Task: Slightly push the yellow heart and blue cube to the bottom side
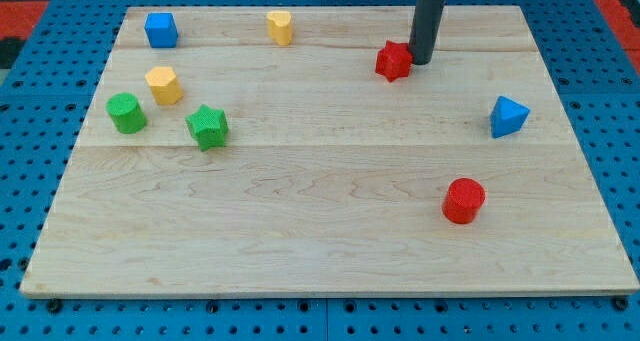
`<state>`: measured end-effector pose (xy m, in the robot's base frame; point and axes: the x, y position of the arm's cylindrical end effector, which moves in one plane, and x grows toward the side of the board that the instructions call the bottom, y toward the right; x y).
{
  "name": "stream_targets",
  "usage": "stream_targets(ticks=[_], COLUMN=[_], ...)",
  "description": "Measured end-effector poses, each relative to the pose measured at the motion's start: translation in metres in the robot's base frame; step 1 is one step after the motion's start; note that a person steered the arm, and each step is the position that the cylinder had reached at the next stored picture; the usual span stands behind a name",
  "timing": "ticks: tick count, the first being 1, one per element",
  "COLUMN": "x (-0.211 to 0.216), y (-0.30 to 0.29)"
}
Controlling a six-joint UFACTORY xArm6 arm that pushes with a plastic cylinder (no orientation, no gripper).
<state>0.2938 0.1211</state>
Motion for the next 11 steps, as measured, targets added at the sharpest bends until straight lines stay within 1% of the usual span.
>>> stream_targets(ticks=[1,3,4,5,6,7,8,9,10,11], x=[-0.028,-0.076,-0.086,-0.071,-0.096,-0.1,-0.088,-0.057,-0.05,-0.024], y=[-0.016,-0.084,-0.15,-0.185,-0.232,-0.323,-0.326,-0.324,-0.313,-0.27])
